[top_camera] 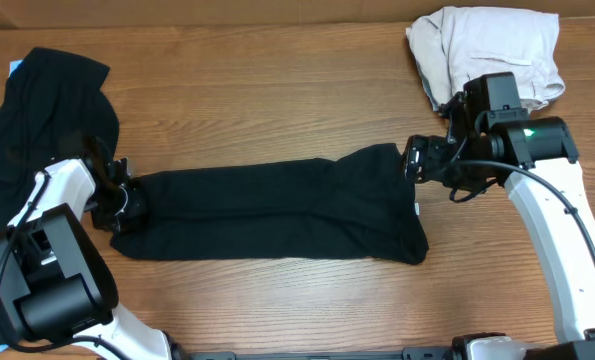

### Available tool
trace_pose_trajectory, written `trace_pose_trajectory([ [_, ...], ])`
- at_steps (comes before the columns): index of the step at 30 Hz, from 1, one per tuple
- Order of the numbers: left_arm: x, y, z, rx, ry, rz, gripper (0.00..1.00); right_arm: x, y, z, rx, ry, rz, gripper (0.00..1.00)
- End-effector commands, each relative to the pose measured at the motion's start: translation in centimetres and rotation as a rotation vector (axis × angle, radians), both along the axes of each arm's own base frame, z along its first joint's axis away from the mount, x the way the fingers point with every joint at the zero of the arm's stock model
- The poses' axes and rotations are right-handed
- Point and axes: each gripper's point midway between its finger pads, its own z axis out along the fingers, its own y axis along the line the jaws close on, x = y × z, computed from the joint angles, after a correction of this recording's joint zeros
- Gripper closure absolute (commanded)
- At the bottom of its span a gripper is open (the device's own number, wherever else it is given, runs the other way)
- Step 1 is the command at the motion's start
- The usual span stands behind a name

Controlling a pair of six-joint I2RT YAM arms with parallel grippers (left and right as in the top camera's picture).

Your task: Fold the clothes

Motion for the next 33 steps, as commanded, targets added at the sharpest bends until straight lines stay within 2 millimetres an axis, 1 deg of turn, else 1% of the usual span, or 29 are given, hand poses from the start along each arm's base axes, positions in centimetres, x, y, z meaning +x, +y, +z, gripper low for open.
trace_pose_trajectory([
  [1, -1.3, 1.1, -1.2, 0.039, 0.12, 0.016, 0.96, 0.1, 0.3, -0.6, 0.015, 0.024, -0.023, 0.09],
  [4, 0.1, 1.2, 1.4, 0.013, 0.11, 0.021, 0.96, 0.1, 0.3, -0.7, 0.014, 0.026, -0.023, 0.09],
  [9, 2.3, 0.5, 6.2, -0.003, 0.091, -0.016, 0.96, 0.1, 0.3, -0.7, 0.014, 0.026, -0.022, 0.09],
  [11, 3.2, -0.4, 7.6, 0.002, 0.081, -0.053, 0.96, 0.2, 0.3, -0.7, 0.014, 0.024, -0.023, 0.09],
  [13, 3.9, -1.8, 8.7, 0.007, 0.073, -0.098, 0.96, 0.3, 0.3, -0.6, 0.014, 0.02, -0.023, 0.09],
  [14, 4.2, -2.6, 9.1, 0.009, 0.069, -0.122, 0.96, 0.3, 0.3, -0.6, 0.014, 0.019, -0.023, 0.09],
  [15, 4.6, -3.8, 9.5, 0.012, 0.065, -0.157, 0.96, 0.3, 0.3, -0.6, 0.014, 0.019, -0.023, 0.09],
  [16, 4.8, -4.5, 9.6, 0.013, 0.063, -0.179, 0.96, 0.3, 0.3, -0.6, 0.014, 0.019, -0.022, 0.09],
  [20, 5.3, -9.0, 9.6, 0.021, 0.061, -0.312, 0.96, 0.3, 0.3, -0.6, 0.014, 0.019, -0.022, 0.09],
  [22, 5.5, -11.4, 9.6, 0.024, 0.053, -0.38, 0.96, 0.3, 0.3, -0.6, 0.014, 0.019, -0.022, 0.09],
  [24, 5.8, -14.4, 9.6, 0.029, 0.032, -0.455, 0.96, 0.3, 0.3, -0.6, 0.011, 0.019, -0.023, 0.09],
  [26, 5.9, -16.4, 9.5, 0.029, 0.015, -0.503, 0.96, 0.3, 0.3, -0.6, 0.01, 0.018, -0.023, 0.09],
  [27, 5.8, -18.1, 9.5, 0.03, 0.007, -0.552, 0.96, 0.3, 0.3, -0.6, 0.01, 0.018, -0.023, 0.09],
  [29, 5.4, -19.6, 9.5, 0.03, 0.007, -0.59, 0.96, 0.3, 0.2, -0.7, 0.005, 0.018, -0.022, 0.09],
  [33, 5.0, -21.8, 9.5, 0.032, 0.003, -0.593, 0.96, 0.3, -0.2, -0.8, -0.015, 0.018, -0.028, 0.09],
])
